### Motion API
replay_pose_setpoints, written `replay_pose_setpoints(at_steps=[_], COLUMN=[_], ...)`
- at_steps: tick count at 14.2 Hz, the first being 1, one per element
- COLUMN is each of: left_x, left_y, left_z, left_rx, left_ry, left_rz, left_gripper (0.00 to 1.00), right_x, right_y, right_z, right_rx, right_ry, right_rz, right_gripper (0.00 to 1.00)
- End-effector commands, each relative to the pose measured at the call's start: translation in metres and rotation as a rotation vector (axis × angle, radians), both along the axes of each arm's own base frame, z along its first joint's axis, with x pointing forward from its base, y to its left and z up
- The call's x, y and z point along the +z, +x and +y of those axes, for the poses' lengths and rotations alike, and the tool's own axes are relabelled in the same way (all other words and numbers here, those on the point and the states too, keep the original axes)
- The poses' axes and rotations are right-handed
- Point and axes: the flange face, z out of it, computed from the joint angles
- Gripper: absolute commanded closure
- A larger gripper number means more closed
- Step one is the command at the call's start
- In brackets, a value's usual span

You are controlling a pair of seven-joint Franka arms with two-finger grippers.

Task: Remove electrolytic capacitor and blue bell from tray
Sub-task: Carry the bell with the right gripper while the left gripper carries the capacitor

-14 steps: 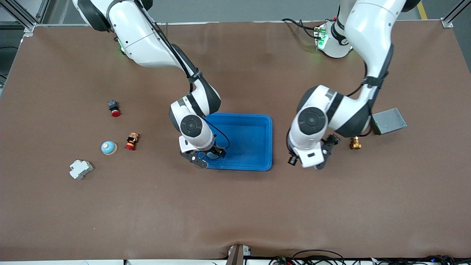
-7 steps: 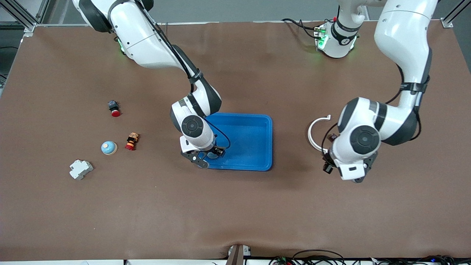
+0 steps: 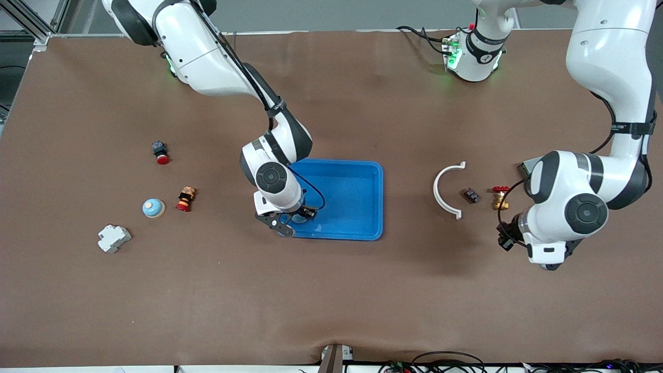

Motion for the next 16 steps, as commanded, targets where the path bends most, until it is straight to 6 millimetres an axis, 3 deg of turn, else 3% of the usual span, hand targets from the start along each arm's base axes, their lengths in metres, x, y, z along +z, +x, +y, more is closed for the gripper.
replay_pose_setpoints(at_steps=[1,3,4,7,10,13,16], left_x=[-0.024,-0.044,-0.05,-0.066,-0.07,-0.068,-0.069], left_y=[0.002,0.002,-0.001,-0.021,-0.025,-0.046,-0.058], left_z=[-0.001,0.055,0.07,0.076,0.09,0.094,0.111], left_rx=[-0.049,0.019,0.025,0.05,0.068,0.071,0.086], left_ry=[0.033,0.038,0.033,0.017,0.02,0.029,0.029], left_rz=[-0.004,0.024,0.031,-0.002,0.003,0.031,0.04], left_gripper=[1.0,1.0,1.0,1.0,1.0,1.0,1.0], right_x=[0.012,0.026,0.037,0.096,0.144,0.19,0.209], right_y=[-0.001,-0.003,-0.004,0.002,0.017,0.03,0.044], right_z=[0.015,0.016,0.014,-0.004,-0.057,-0.118,-0.18], right_rx=[0.009,0.016,0.023,0.051,0.133,0.225,0.307], right_ry=[0.011,0.004,-0.005,-0.015,-0.015,0.003,0.021], right_rz=[-0.009,0.009,0.03,0.062,0.115,0.149,0.168], right_gripper=[0.73,0.73,0.73,0.73,0.73,0.73,0.73])
